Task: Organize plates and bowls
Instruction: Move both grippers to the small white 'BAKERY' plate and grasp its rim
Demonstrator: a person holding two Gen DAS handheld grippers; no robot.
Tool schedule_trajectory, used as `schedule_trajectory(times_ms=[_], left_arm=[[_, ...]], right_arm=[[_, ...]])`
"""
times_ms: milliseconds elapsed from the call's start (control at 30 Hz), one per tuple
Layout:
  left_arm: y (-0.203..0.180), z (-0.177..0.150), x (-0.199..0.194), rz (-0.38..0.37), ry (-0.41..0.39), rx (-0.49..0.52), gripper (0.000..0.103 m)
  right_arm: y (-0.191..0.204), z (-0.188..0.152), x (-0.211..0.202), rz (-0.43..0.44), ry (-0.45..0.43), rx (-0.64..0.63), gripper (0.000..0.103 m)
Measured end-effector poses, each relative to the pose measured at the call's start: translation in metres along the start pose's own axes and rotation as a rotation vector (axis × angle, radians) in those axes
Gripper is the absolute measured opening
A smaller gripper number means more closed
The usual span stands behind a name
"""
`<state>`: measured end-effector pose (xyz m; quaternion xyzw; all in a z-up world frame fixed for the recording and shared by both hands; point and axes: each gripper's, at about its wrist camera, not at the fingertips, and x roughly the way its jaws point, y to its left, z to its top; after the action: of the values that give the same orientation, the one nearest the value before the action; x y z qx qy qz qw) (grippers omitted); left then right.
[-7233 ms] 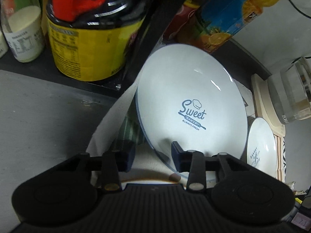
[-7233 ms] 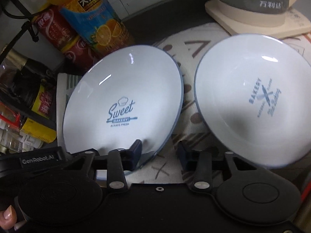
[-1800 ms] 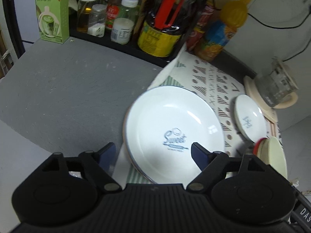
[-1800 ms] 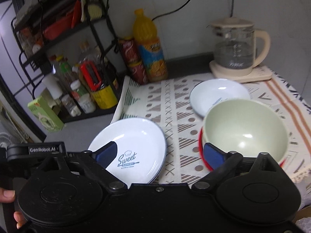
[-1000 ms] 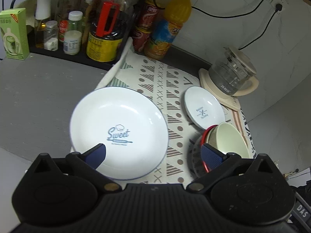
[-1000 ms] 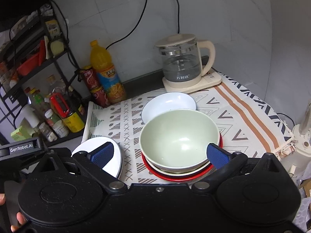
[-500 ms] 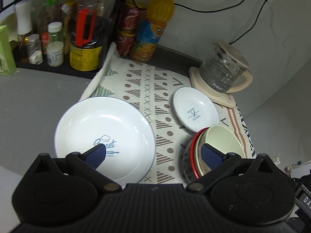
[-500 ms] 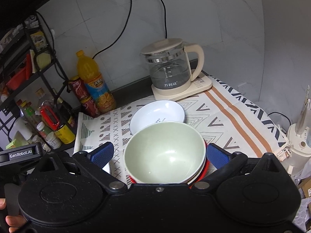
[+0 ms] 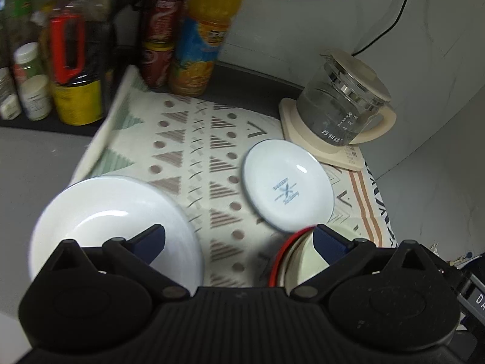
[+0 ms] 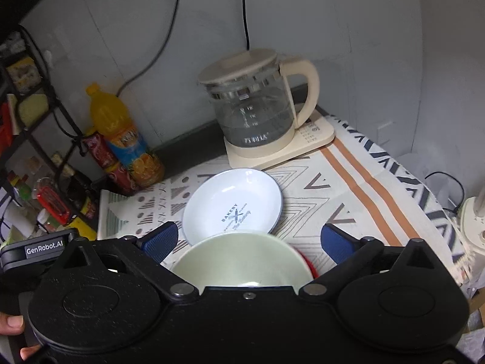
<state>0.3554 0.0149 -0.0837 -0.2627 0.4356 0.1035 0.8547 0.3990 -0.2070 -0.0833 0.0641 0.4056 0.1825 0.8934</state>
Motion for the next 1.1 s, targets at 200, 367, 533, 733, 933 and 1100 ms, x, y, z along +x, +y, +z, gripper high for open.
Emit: schedule_trajectory(times_ms=[200,367,533,733,933,1100], left_arm=[[-0.013,0.023,0.039,-0.022,0.038,-0.027,0.101],[-0.014,0.034,0.071,-0.02,0.065,-0.062,0.099],[-0.012,0.039,0.102,-0.012,0.096,-0.087,0.091],[-0.007,0.039,0.134,-0.005,0.159,-0.126,0.064],[-0.007,0.039,0.155,0.019,0.199,-0.147,0.049],[-0.005,0.037,0.164,0.023,0.219,-0.151,0.038]], right_arm=[[-0.01,0.025,0.044,0.013,0.078,0.011,0.092],[-0.019,0.036,0.079,0.021,0.143,0.017,0.088],[-0.03,0.043,0.111,0.039,0.222,0.041,0.078],[-0.04,0.049,0.144,0.052,0.305,0.069,0.066],[-0.045,0.052,0.171,0.084,0.389,0.115,0.057],[-0.043,0.053,0.189,0.096,0.454,0.109,0.049]])
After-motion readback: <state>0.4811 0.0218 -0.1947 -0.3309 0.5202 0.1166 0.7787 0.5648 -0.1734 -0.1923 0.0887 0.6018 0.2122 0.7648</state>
